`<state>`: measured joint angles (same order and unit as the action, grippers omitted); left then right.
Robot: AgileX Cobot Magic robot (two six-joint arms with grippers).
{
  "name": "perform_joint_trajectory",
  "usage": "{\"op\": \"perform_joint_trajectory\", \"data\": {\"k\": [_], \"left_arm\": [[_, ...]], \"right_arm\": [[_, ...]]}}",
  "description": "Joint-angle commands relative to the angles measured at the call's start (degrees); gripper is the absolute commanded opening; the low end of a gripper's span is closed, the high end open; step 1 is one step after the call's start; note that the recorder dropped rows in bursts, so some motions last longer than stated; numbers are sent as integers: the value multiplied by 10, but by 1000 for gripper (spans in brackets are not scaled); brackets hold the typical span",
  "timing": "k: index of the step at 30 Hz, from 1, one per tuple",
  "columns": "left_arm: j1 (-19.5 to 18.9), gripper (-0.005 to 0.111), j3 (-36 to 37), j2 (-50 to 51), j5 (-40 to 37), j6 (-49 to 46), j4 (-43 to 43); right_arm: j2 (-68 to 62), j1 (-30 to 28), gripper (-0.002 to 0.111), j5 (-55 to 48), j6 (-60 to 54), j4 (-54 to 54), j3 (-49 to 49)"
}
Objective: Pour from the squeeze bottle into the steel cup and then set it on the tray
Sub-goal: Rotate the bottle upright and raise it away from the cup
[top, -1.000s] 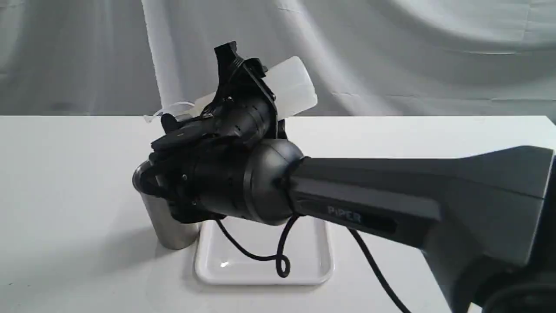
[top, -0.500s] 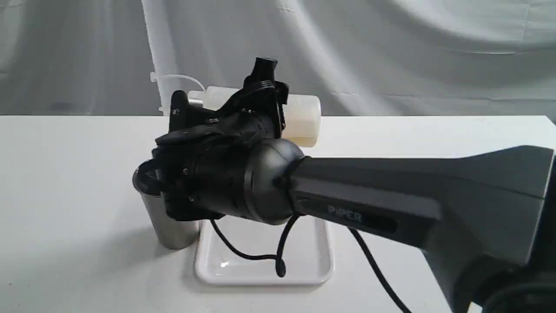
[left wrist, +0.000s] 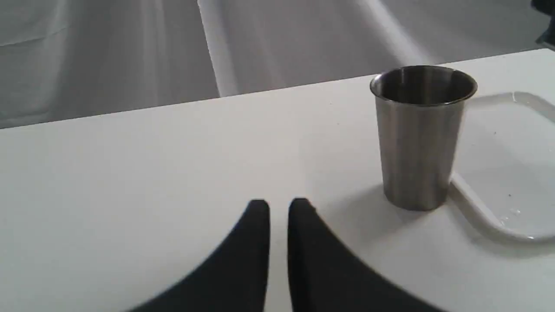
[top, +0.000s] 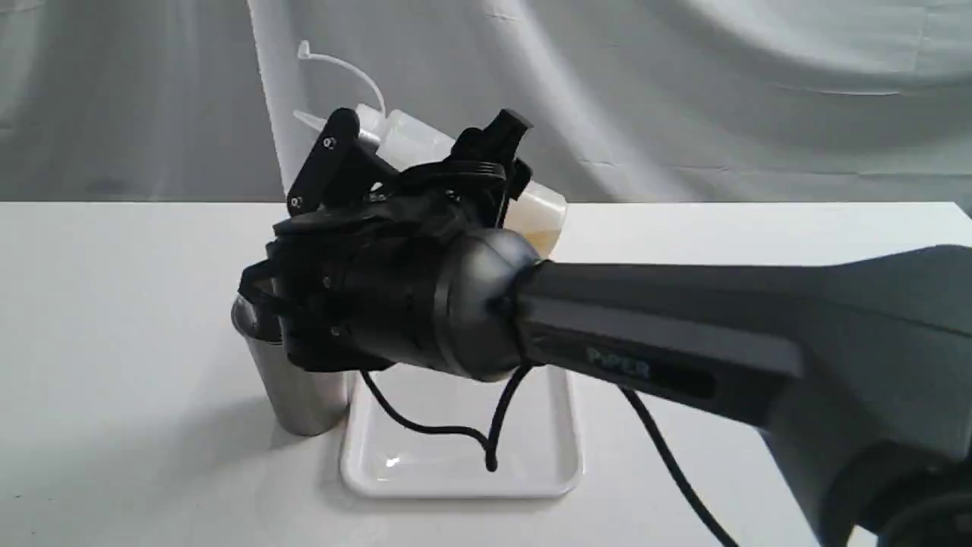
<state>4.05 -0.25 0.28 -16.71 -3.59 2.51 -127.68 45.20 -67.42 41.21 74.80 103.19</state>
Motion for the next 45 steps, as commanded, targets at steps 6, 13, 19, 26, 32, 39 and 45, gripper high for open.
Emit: {"op": "perform_joint_trajectory", "data": {"k": [6,13,19,26,32,39,45], "left_arm": [[2,8,3,-3,4,1,0],[2,8,3,-3,4,1,0],[2,8,3,-3,4,1,0],[2,8,3,-3,4,1,0],[2,8,3,-3,4,1,0],[2,8,3,-3,4,1,0],[2,8,3,-3,4,1,0]], "right_arm": [[53,0,39,-6,13,-11,7],[75,0,39,6,58,-18,7],[94,0,39,23,61,-52,7],[121,-16,39,36,85,-100,7],[139,-36,39,60,90,-112,6],[153,-54,39,81,90,-162,6],[162,-73,39,119,93,-200,6]]}}
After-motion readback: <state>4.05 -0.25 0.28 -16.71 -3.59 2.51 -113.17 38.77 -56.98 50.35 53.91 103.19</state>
